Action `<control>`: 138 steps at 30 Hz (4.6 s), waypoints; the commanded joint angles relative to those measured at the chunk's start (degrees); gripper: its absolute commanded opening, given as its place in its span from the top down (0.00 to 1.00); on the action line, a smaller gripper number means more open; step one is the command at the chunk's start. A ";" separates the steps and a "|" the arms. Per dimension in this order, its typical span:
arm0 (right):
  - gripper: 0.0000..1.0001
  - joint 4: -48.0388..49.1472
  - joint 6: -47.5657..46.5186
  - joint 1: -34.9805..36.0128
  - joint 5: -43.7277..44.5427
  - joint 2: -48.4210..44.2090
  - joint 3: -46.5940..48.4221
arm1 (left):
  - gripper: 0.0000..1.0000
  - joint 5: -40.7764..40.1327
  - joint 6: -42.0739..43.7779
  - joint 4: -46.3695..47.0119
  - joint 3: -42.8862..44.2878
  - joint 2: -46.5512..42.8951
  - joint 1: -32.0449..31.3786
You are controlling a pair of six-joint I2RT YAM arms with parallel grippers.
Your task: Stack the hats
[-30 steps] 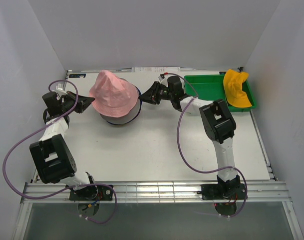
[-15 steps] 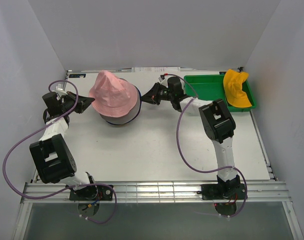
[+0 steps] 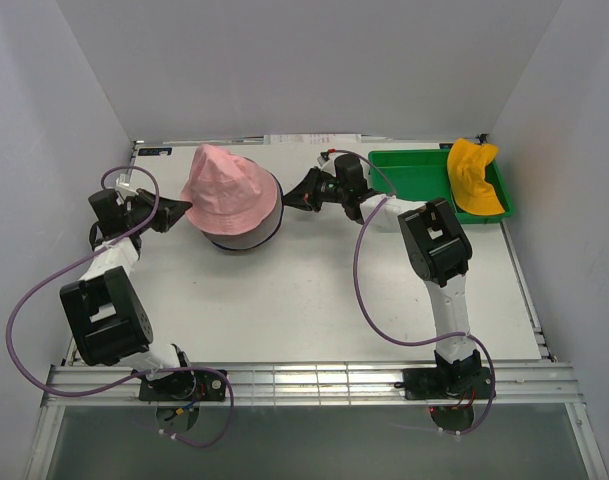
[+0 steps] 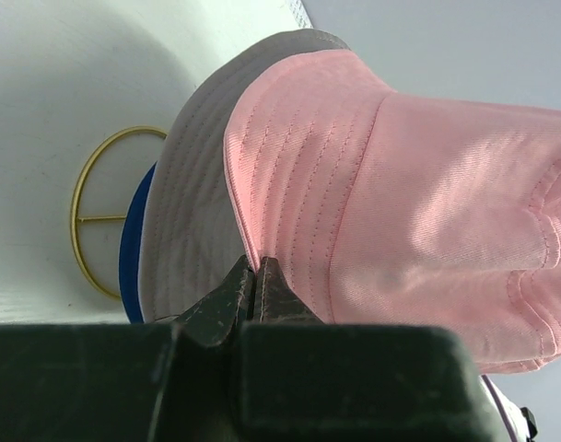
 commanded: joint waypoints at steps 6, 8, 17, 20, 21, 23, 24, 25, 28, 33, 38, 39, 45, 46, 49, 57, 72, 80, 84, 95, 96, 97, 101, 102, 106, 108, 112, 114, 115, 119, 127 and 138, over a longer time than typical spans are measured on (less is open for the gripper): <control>0.92 -5.54 -3.84 -0.29 0.67 1.51 2.04 | 1.00 -2.03 2.51 0.70 -0.57 0.02 0.48; 0.92 -6.77 -4.72 -0.38 0.76 1.43 3.09 | 1.00 -1.94 2.51 0.88 -0.48 -0.06 0.48; 0.92 -10.55 -6.30 -0.82 0.32 1.78 5.64 | 1.00 -2.91 3.48 1.14 -1.27 0.81 0.48; 0.92 -10.64 -6.48 -0.82 0.06 1.78 5.64 | 1.00 -3.00 3.74 1.76 -1.53 1.34 0.48; 0.91 -10.82 -6.57 -0.91 -0.03 1.69 5.56 | 1.00 -3.00 3.83 1.76 -1.53 1.52 0.48; 0.83 -10.99 -6.74 -1.08 0.06 1.16 5.64 | 1.00 -3.08 4.00 1.76 -1.18 1.69 0.57; 0.80 -10.99 -6.83 -1.26 0.06 0.90 5.73 | 1.00 -3.08 4.09 1.67 -1.09 1.78 0.57; 0.77 -11.34 -7.01 -1.35 0.06 0.38 5.82 | 1.00 -3.08 4.09 1.67 -0.92 1.96 0.48; 0.70 -11.78 -7.10 -1.96 0.06 -0.85 6.00 | 1.00 -3.08 4.09 1.49 -0.39 2.04 0.48; 0.63 -11.79 -6.74 -3.37 0.24 -3.14 5.29 | 1.00 -3.26 4.44 0.79 0.31 1.69 0.48; 0.60 -10.56 -5.78 -3.46 0.32 -6.39 5.21 | 1.00 -3.35 4.44 0.79 0.14 1.61 0.48; 0.60 -9.60 -4.91 -3.46 0.24 -7.27 5.03 | 1.00 -3.26 4.44 0.79 0.14 1.61 0.48; 0.59 -5.98 -2.44 -1.97 0.06 -9.39 4.15 | 1.00 -3.26 4.44 0.88 0.23 1.69 0.48; 0.59 -5.72 -2.26 -1.44 -0.03 -9.12 4.50 | 1.00 -3.26 4.36 0.88 0.23 1.69 0.48; 0.58 -5.81 -2.00 -0.74 -0.12 -8.16 5.90 | 1.00 -3.26 4.27 0.79 0.31 1.52 0.48; 0.52 -5.63 -1.38 0.50 -0.64 -5.87 7.49 | 1.00 -3.26 4.44 0.53 0.49 1.69 0.48; 0.48 -4.49 0.11 1.73 -0.47 -3.59 8.63 | 1.00 -3.26 4.44 0.53 0.23 1.52 0.57; 0.48 -3.70 1.17 2.34 -0.38 -2.97 9.51 | 1.00 -3.26 4.44 0.88 -0.12 1.52 0.48; 0.48 -3.26 1.25 2.60 -0.21 -2.88 9.25 | 1.00 -3.26 4.44 0.97 -0.30 1.52 0.48; 0.69 -2.21 1.96 2.96 -0.29 -2.53 8.55 | 1.00 -3.35 4.44 0.97 -0.48 1.52 0.48; 0.72 -2.12 1.96 2.96 -0.47 -2.62 8.20 | 1.00 -3.35 4.44 0.97 -0.56 1.52 0.48; 0.78 -2.03 1.96 2.96 -0.47 -2.53 8.02 | 1.00 -3.35 4.44 0.97 -0.57 1.52 0.48; 0.87 -1.94 1.78 2.96 -0.47 -2.18 6.88 | 1.00 -3.70 4.53 0.70 -0.39 1.61 0.48; 0.89 -1.94 1.69 2.87 -0.47 -2.27 6.79 | 1.00 -3.61 4.53 0.62 -0.39 1.69 0.57; 0.92 -2.03 1.26 2.26 -0.55 -1.92 5.38 | 1.00 -3.87 4.88 0.53 -0.48 1.60 0.48; 0.92 -2.20 0.99 1.99 -0.47 -1.74 4.86 | 1.00 -4.14 4.88 0.44 -0.56 1.69 0.48; 0.92 -3.26 0.11 1.20 -0.47 -0.95 4.15 | 1.00 -4.40 4.80 0.44 -0.65 2.22 0.57; 0.92 -3.96 -0.41 1.02 -0.56 -0.51 3.80 | 1.00 -4.67 4.80 0.61 -0.74 2.40 0.48; 0.92 -4.14 -0.76 0.85 -0.56 -0.33 3.71 | 1.00 -4.84 4.80 0.61 -1.00 2.57 0.48; 0.92 -4.67 -1.29 0.50 -0.64 0.81 3.36 | 1.00 -5.46 5.23 0.61 -1.53 3.36 0.48; 0.92 -7.03 -3.22 -0.21 -0.73 2.13 4.23 | 1.00 -7.30 5.67 0.70 -2.50 6.17 0.57; 0.92 -13.88 -8.32 -0.91 0.58 3.71 6.78 | 1.00 -7.30 5.94 1.49 -3.20 7.23 0.31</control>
